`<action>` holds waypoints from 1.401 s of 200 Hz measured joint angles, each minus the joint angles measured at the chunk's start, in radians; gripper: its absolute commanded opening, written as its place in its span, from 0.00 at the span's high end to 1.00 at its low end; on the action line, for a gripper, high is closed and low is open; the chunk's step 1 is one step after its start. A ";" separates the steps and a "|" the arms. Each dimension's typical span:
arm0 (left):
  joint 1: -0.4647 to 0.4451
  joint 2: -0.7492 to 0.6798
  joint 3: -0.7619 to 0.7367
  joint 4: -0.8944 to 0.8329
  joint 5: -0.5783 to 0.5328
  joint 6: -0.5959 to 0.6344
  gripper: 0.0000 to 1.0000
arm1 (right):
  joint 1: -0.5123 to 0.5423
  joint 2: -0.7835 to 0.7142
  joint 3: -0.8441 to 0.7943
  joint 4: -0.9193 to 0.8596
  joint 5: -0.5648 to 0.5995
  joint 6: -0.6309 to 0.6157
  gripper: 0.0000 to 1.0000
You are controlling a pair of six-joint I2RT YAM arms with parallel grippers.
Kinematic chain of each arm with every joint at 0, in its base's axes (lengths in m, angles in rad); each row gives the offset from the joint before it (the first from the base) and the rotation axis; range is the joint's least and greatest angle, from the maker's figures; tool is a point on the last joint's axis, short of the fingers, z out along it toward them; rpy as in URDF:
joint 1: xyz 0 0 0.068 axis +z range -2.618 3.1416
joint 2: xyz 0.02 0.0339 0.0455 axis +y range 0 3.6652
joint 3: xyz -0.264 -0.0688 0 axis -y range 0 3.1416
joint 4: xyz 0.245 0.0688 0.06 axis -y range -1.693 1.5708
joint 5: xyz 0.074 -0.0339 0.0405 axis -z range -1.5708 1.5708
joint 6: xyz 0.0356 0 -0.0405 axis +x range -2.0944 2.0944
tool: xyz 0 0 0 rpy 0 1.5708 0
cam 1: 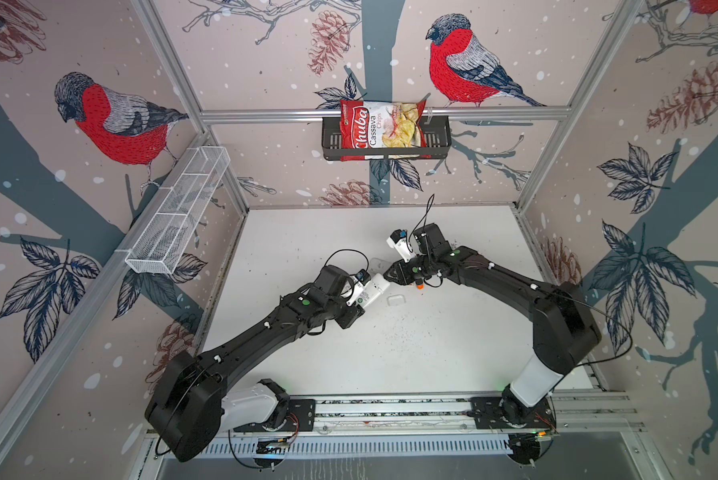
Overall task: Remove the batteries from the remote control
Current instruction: 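Grip the battery cover with the right gripper and slide it off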
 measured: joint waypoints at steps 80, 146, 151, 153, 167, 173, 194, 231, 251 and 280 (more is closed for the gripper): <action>0.000 0.005 0.000 0.004 0.000 0.000 0.74 | 0.054 -0.005 -0.009 0.010 0.054 -0.011 0.33; 0.000 0.006 0.000 0.003 0.000 0.000 0.74 | 0.088 0.011 0.002 -0.006 0.139 -0.036 0.34; 0.000 0.006 0.000 0.003 0.000 0.000 0.74 | 0.091 0.013 0.003 -0.008 0.146 -0.036 0.35; 0.000 0.006 0.000 0.003 0.000 0.000 0.74 | 0.093 0.013 0.004 -0.008 0.151 -0.037 0.35; 0.000 0.006 0.000 0.003 0.000 0.000 0.74 | 0.098 0.016 0.009 -0.009 0.172 -0.037 0.38; 0.001 0.006 0.000 0.003 0.000 -0.001 0.74 | 0.100 0.016 0.010 -0.009 0.179 -0.037 0.40; 0.001 0.006 0.000 0.012 0.000 -0.003 0.74 | 0.103 0.015 0.011 -0.009 0.194 -0.036 0.45; 0.001 0.008 0.001 0.035 0.003 -0.003 0.74 | 0.102 0.001 0.010 -0.010 0.218 -0.035 0.48; 0.001 0.011 0.001 0.047 0.004 -0.003 0.74 | 0.100 -0.009 0.007 -0.010 0.228 -0.035 0.50; 0.001 0.017 0.002 0.063 0.007 -0.002 0.74 | 0.093 -0.024 -0.004 -0.010 0.233 -0.029 0.50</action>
